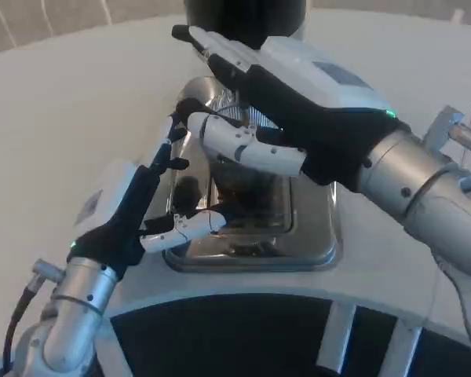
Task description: Grasp the cup under the faucet to collect the drink, then remove the cup.
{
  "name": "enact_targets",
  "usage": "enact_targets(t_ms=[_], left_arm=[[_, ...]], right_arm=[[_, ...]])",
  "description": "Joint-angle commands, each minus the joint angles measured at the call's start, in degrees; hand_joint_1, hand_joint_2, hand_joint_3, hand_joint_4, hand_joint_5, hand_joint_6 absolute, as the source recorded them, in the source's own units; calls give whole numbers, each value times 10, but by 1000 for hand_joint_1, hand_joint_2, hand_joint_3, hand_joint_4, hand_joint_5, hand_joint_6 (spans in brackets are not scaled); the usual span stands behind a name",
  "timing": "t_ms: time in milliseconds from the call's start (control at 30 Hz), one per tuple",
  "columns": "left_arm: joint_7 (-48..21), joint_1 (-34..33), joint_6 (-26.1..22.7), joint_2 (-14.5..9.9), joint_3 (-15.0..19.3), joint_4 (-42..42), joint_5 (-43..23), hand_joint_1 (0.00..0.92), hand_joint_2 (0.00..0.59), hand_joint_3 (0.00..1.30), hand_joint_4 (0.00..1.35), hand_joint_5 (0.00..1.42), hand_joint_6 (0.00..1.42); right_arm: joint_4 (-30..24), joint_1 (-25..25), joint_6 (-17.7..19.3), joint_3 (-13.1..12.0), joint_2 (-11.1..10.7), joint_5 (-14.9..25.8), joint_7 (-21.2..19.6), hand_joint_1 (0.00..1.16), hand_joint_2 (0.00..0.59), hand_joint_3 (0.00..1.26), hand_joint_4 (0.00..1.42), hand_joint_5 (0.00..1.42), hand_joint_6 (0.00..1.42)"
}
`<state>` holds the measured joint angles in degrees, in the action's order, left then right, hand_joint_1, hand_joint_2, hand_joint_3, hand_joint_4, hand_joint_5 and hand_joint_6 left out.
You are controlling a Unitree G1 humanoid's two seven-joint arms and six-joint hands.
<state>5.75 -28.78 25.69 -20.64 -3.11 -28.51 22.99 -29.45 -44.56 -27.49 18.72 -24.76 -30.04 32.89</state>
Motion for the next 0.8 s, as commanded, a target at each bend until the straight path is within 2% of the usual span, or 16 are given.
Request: enact_targets(t_ms=[33, 167, 333, 500, 800], left_arm=[[11, -9, -4, 0, -5, -20, 1, 348, 53, 0, 0, 267, 108], [10, -10, -1, -2, -7, -25, 1, 347, 53, 0, 0, 267, 109], [7, -10, 2, -6, -7, -28, -1, 343, 54, 0, 0, 267, 110], [4, -8, 3, -7, -8, -27, -2, 338, 55, 0, 0, 267, 111], [0, -2, 3, -7, -11, -16, -2, 335, 56, 0, 0, 267, 111]], right_arm=[[6, 13, 7, 11, 2, 7, 19, 0, 478, 0, 0, 0, 0], [-1, 19, 11, 3, 3, 4, 7, 0, 481, 0, 0, 0, 0], [-13, 29, 16, -27, 2, 4, -19, 0, 487, 0, 0, 0, 0], [-28, 35, 15, -44, 2, 1, -28, 0, 489, 0, 0, 0, 0], [-93, 60, -6, -75, 11, -5, -37, 0, 489, 0, 0, 0, 0]])
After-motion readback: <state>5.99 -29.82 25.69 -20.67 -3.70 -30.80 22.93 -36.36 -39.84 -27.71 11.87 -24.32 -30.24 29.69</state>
